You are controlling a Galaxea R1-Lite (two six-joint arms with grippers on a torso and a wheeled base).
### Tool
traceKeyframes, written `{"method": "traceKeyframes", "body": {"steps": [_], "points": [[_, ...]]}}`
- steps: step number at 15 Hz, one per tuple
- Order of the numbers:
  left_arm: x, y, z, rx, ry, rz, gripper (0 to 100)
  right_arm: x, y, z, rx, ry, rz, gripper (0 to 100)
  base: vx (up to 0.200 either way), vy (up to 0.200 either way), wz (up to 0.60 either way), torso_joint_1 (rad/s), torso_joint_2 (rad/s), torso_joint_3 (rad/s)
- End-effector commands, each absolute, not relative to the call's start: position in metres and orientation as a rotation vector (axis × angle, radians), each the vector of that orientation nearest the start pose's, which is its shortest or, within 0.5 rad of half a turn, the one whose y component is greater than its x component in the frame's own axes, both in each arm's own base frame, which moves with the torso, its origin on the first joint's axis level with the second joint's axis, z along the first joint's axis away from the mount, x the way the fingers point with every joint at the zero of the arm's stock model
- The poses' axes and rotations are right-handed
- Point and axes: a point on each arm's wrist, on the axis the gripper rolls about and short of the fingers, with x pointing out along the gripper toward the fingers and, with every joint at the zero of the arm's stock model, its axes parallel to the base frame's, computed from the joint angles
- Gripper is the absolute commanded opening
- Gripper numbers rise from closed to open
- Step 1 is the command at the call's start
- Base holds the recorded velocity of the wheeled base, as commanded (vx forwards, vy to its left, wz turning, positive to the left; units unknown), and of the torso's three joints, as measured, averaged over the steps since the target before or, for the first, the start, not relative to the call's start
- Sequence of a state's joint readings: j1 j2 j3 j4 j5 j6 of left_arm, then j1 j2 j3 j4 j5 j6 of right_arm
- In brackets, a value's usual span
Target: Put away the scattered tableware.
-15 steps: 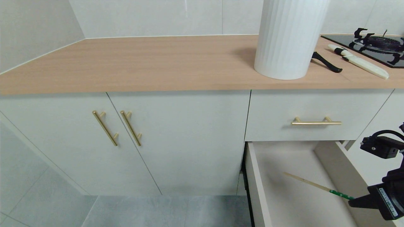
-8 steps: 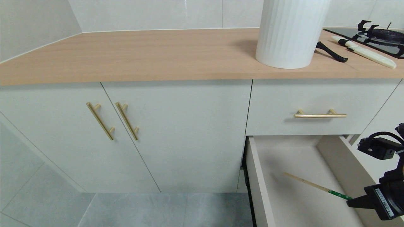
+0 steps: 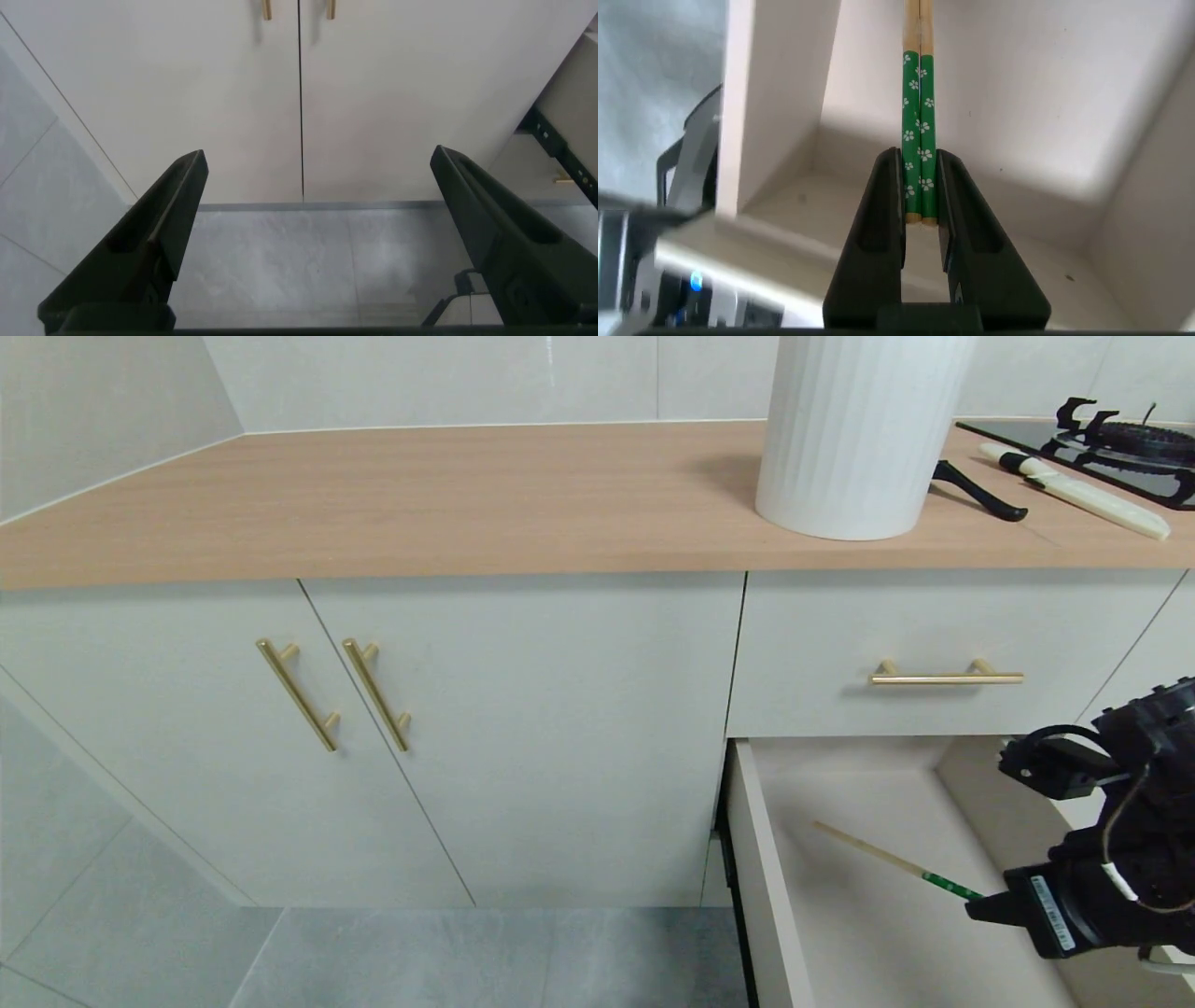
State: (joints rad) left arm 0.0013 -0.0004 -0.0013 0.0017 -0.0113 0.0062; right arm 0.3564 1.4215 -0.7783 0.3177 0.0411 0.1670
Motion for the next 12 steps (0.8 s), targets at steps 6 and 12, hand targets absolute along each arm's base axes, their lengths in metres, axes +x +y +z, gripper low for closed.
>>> {"method": "traceKeyframes", "body": {"steps": [6,12], "points": [[-0.023,0.0,0.076,0.006,0.0,-0.011,100,0.231,0.106,0.091,0.016,1.021,0.151,0,0.0,0.0,0.0,0.0,0.0,0.0],[-0.023,0.0,0.076,0.006,0.0,-0.009,100,0.25,0.114,0.035,-0.001,1.036,0.122,0,0.0,0.0,0.0,0.0,0.0,0.0]]}}
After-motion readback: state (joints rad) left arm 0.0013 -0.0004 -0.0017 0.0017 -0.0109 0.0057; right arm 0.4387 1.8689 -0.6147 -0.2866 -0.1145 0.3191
